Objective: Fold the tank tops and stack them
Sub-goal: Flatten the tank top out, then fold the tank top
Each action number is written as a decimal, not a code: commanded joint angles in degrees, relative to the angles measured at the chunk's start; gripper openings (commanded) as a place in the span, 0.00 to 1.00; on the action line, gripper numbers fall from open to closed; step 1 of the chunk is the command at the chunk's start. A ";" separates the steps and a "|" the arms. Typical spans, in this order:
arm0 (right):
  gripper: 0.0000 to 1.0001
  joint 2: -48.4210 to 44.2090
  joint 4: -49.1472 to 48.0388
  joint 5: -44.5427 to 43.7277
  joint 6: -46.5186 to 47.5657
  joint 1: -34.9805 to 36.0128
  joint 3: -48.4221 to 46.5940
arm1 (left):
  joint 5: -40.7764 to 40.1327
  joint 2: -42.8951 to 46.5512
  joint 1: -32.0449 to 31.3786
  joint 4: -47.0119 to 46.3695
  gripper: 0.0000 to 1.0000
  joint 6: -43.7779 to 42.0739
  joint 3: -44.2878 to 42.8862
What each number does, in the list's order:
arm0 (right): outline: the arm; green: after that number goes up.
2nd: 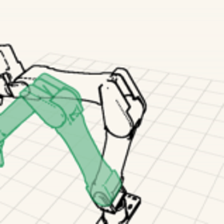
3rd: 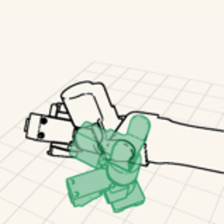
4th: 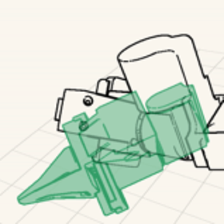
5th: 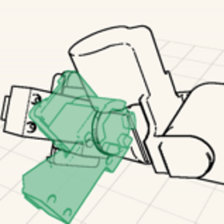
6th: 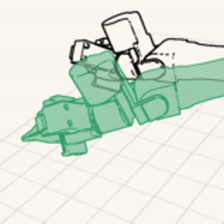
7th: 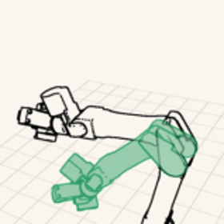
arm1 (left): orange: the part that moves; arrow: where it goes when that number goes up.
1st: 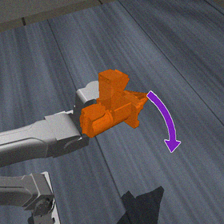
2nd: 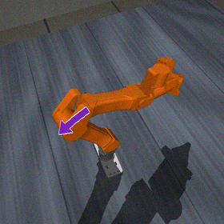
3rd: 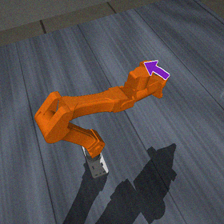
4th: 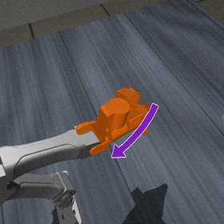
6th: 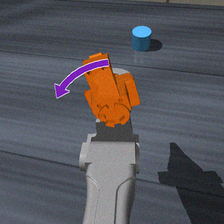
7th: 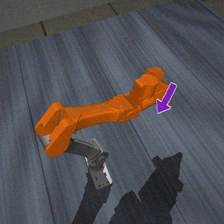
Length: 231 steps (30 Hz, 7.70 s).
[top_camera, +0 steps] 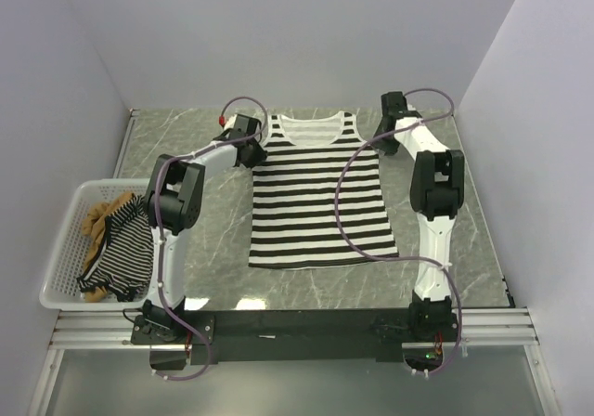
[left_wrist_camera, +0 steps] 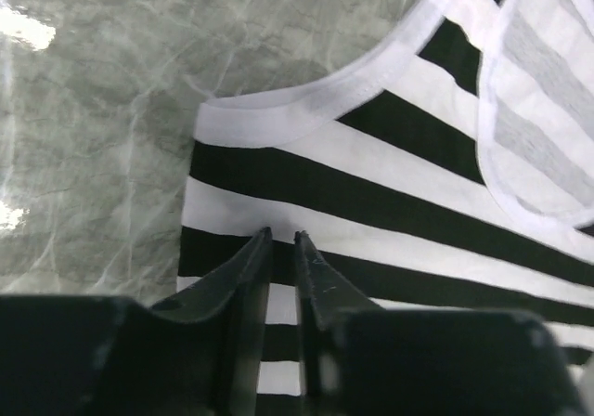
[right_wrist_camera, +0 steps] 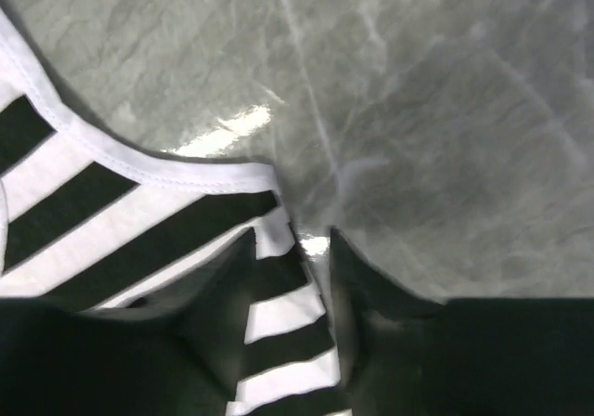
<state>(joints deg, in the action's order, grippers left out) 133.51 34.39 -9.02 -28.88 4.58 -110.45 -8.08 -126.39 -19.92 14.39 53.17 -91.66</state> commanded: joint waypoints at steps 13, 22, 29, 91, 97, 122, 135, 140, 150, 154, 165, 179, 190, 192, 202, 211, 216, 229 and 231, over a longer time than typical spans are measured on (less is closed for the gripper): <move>0.55 -34.86 -8.98 -3.55 0.06 16.23 34.64 | 5.01 11.16 2.25 -3.06 0.50 -3.95 5.61; 0.38 -42.11 -14.80 -2.58 -14.35 45.93 46.30 | 2.62 16.70 7.53 0.81 0.48 -1.84 11.31; 0.38 -33.94 -9.97 -7.94 -18.48 60.36 37.78 | 2.63 21.53 9.20 -0.07 0.47 -1.58 16.33; 0.00 -40.08 -10.93 -2.67 -16.73 68.63 46.56 | 13.17 17.94 9.03 -18.87 0.49 -3.59 30.05; 0.00 -41.49 -10.40 -2.41 -16.99 68.46 47.00 | 9.23 14.86 7.88 -16.68 0.42 -4.91 27.06; 0.00 -38.51 -14.61 3.74 -17.96 71.00 43.05 | -12.66 18.28 6.21 0.63 0.01 -4.21 18.36; 0.00 -42.63 -18.92 5.15 -19.10 67.85 46.90 | -13.81 17.94 3.76 6.70 0.01 -6.94 10.45; 0.00 -49.48 -20.50 3.75 -20.77 65.56 55.25 | -14.42 14.42 -0.20 7.75 0.01 -5.97 5.97; 0.00 -60.64 -21.65 -0.03 -24.20 61.87 68.79 | -15.83 5.90 -6.97 12.41 0.01 -4.48 -6.51; 0.00 -63.63 -21.39 -1.35 -25.34 61.60 72.39 | -15.74 3.44 -8.99 12.77 0.01 -4.13 -10.02; 0.00 -65.84 -22.79 -2.59 -28.07 61.51 77.93 | -12.85 -0.26 -11.01 11.01 0.01 -4.39 -12.49; 0.43 -72.43 -13.57 -12.68 -30.18 63.53 77.33 | -10.55 8.35 -10.05 2.21 0.58 -3.87 -3.27; 0.30 -54.86 -15.32 -11.99 -19.46 63.71 65.28 | -8.28 6.07 -6.54 4.60 0.15 0.36 0.07; 0.29 -51.79 -15.76 -11.38 -18.84 63.62 64.75 | -7.05 5.11 -6.01 4.07 0.11 0.36 0.69; 0.20 -42.20 -19.18 -8.48 -18.75 64.94 62.30 | -4.58 0.09 -3.37 4.06 0.06 -1.84 -0.36; 0.17 -30.60 -27.88 0.22 -21.65 66.52 52.46 | 1.21 -6.32 -0.03 5.82 0.18 -8.51 -11.16; 0.18 -25.85 -30.43 2.34 -20.34 66.61 42.79 | 3.24 -6.86 1.29 5.38 0.41 -12.56 -17.14; 0.43 -51.85 -26.66 0.48 -18.06 47.31 57.19 | 12.38 12.20 2.17 -3.40 0.65 -10.64 -11.46; 0.43 -53.27 -23.69 2.59 -14.47 37.90 56.50 | 11.33 15.90 0.51 -3.50 0.59 -8.09 -6.27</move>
<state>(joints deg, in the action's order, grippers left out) 82.72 6.35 -7.29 -47.48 51.48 -54.35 1.76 -117.75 -17.43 14.39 41.91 -102.00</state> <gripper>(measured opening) 0.433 0.613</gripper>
